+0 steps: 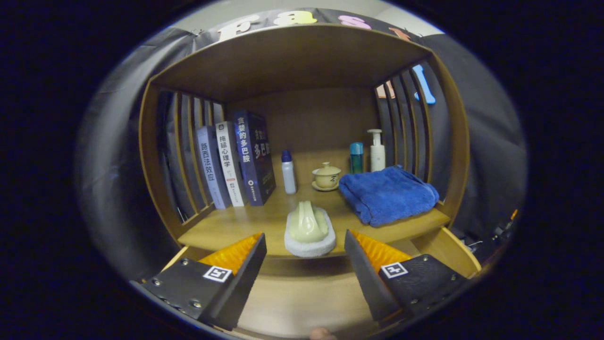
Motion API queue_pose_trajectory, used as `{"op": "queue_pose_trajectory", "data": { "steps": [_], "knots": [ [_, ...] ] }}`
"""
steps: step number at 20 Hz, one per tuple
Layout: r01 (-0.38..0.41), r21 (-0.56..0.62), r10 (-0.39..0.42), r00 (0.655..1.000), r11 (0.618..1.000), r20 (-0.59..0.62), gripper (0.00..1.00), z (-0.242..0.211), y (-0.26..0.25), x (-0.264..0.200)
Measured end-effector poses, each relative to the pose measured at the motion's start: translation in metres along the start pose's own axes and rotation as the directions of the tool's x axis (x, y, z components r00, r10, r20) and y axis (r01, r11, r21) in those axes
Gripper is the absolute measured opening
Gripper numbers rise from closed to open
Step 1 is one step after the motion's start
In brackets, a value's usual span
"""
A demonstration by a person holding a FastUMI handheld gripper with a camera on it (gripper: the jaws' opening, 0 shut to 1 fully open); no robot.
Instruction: Pull open the drawer, take out the items inside it, and place them on the countertop above the cabinet.
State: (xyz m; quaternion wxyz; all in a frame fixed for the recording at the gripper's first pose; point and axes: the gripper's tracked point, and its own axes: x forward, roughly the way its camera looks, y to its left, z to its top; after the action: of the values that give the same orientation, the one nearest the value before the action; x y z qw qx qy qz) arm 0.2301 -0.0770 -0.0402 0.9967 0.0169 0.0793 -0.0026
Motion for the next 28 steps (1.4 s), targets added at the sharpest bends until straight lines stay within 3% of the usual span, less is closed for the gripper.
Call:
{"op": "queue_pose_trajectory", "data": {
  "steps": [8,14,21,28],
  "knots": [
    [0.007,-0.033,-0.005,0.999,0.999,0.049,0.99,-0.032,0.0,-0.099],
    [-0.007,-0.042,0.009,0.999,0.999,0.038,0.99,-0.088,-0.001,-0.151],
    [0.006,-0.06,-0.007,1.0,0.998,-0.004,0.99,-0.156,-0.011,-0.162],
    [0.046,-0.092,-0.045,0.999,0.995,0.013,0.99,-0.162,-0.019,-0.139]
  ]
}}
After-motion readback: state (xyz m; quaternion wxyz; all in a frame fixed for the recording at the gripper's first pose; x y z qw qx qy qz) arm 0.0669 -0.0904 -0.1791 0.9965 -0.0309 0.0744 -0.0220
